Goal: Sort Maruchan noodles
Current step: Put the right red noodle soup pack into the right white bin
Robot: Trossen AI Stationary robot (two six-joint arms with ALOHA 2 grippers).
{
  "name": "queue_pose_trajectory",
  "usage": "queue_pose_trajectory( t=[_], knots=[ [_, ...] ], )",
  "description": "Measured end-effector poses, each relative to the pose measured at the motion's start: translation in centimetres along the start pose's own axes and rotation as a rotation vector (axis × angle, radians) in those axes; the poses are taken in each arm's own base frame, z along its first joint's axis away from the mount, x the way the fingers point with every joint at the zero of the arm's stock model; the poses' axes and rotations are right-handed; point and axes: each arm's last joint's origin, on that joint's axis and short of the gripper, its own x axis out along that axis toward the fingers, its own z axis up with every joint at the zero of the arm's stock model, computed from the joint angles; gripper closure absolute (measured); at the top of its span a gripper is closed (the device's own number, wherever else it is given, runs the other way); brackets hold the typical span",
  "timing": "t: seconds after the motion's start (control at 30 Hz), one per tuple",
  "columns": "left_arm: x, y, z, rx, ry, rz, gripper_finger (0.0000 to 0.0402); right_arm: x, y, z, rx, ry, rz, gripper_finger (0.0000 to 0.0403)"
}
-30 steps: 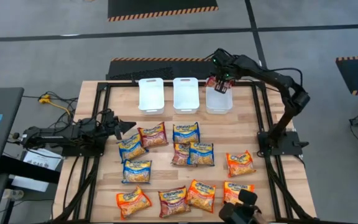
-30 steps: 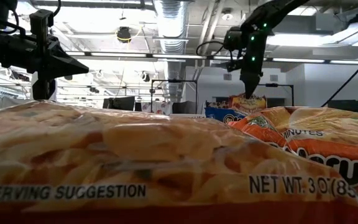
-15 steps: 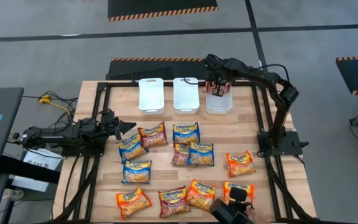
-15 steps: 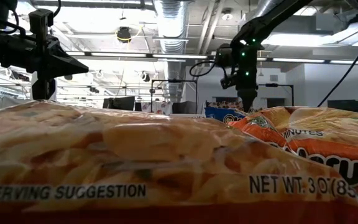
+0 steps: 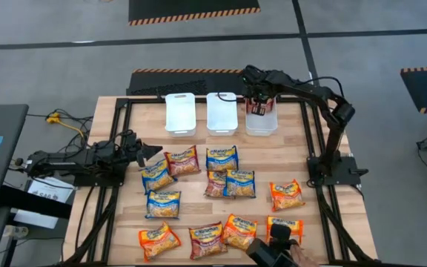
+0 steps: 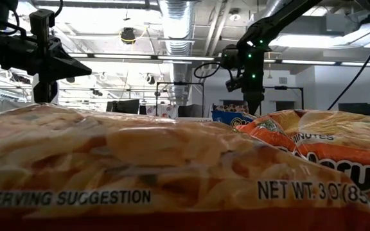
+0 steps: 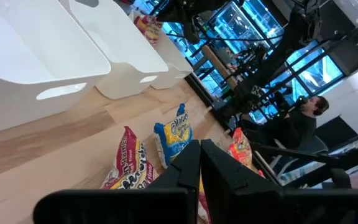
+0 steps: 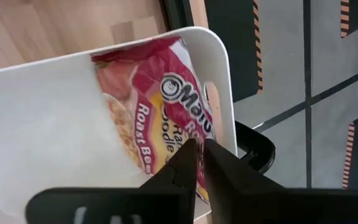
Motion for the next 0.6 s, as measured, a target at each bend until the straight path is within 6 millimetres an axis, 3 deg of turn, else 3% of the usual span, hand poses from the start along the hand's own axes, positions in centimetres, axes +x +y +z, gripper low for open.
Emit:
queue_pose_trajectory(
  t=[0.4, 0.6],
  knots=[
    [0.0, 0.0, 0.0, -0.004, -0.001, 0.000, 0.0400, -0.3, 0.3, -0.2, 0.000, 0.066, -0.057, 0.0259],
    [0.0, 0.0, 0.0, -0.062, -0.007, 0.005, 0.0400, -3.4, -0.2, 0.8, -0.004, 0.059, -0.103, 0.0219]
  ],
)
